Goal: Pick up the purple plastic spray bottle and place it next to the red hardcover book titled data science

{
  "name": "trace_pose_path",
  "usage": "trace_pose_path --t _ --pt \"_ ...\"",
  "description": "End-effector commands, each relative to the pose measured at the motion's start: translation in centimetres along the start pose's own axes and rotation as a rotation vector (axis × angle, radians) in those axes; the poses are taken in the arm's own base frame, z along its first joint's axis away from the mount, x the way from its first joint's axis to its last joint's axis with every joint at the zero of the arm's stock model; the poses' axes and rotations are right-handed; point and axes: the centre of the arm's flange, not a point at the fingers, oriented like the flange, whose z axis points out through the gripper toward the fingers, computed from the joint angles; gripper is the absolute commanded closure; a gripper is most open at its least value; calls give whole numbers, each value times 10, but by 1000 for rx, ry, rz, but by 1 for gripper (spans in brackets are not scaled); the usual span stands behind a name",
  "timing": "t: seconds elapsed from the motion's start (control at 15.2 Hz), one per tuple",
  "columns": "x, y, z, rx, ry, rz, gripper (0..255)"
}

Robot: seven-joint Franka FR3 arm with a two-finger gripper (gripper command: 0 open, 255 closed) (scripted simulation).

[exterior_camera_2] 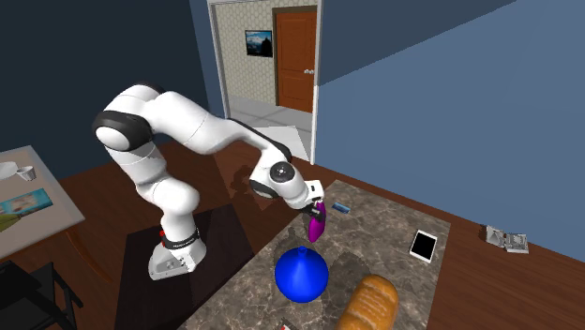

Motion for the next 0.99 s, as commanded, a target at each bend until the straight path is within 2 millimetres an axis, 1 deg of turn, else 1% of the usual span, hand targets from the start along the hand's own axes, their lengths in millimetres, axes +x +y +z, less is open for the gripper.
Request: trace_pose_path --t 0.0,0.46,0.92 --pt "2 10 13 -8 20 -23 0" --pt "3 10 48 -8 20 -23 0" --pt "3 10 48 -8 20 -23 0"
